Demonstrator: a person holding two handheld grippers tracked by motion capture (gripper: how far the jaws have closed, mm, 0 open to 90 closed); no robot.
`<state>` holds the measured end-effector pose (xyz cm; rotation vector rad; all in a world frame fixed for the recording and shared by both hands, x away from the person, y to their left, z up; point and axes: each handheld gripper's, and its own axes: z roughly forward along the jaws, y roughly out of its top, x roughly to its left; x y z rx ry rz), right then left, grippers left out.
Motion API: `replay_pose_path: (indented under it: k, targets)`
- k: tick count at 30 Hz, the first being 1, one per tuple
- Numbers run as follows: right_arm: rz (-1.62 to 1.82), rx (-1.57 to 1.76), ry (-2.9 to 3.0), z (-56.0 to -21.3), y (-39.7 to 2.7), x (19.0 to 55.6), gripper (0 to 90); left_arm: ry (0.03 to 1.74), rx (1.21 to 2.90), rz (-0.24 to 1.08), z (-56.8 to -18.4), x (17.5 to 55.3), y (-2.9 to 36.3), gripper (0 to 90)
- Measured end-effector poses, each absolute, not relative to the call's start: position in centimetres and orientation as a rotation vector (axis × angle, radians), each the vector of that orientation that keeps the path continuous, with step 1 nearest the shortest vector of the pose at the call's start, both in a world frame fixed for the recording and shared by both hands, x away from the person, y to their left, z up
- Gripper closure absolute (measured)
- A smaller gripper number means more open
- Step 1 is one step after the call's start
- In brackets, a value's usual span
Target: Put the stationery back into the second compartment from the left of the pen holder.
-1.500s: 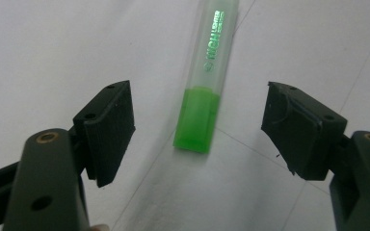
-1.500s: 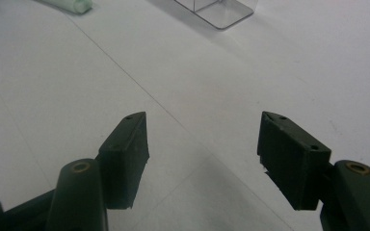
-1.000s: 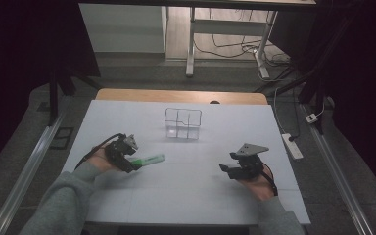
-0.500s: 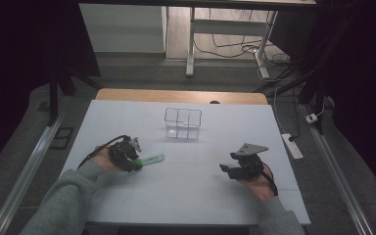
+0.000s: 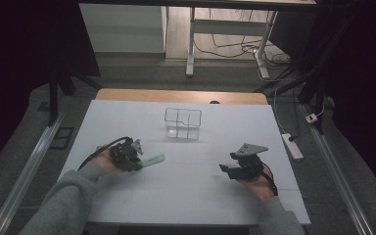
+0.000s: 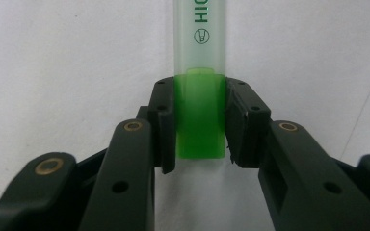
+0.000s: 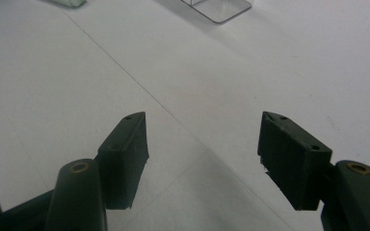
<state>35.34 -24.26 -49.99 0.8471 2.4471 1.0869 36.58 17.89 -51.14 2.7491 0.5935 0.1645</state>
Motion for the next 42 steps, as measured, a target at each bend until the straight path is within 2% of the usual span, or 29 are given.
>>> replay_pose_path:
  k: [2, 8, 15, 24, 42]
  targets:
    - [1.088, 0.849, 2.443, -50.0, -24.3, 35.3, 35.3, 0.615, 2.742, 0.199, -51.0, 36.6, 18.0, 66.8]
    - [1.09, 0.852, 2.431, -49.8, -24.5, 35.3, 35.3, 0.645, 2.681, 0.194, -50.3, 36.7, 18.9, 66.7]
    - [1.096, 0.844, 2.428, -49.8, -24.4, 35.3, 35.2, 0.62, 2.613, 0.216, -49.1, 35.5, 19.4, 66.7]
    - [1.098, 0.833, 2.427, -49.7, -24.2, 35.2, 35.2, 0.546, 2.594, 0.238, -49.1, 34.1, 18.0, 66.7]
    - [1.096, 0.79, 2.458, -49.6, -23.3, 35.0, 33.6, 0.5, 2.562, 0.258, -49.1, 33.4, 14.4, 66.7]
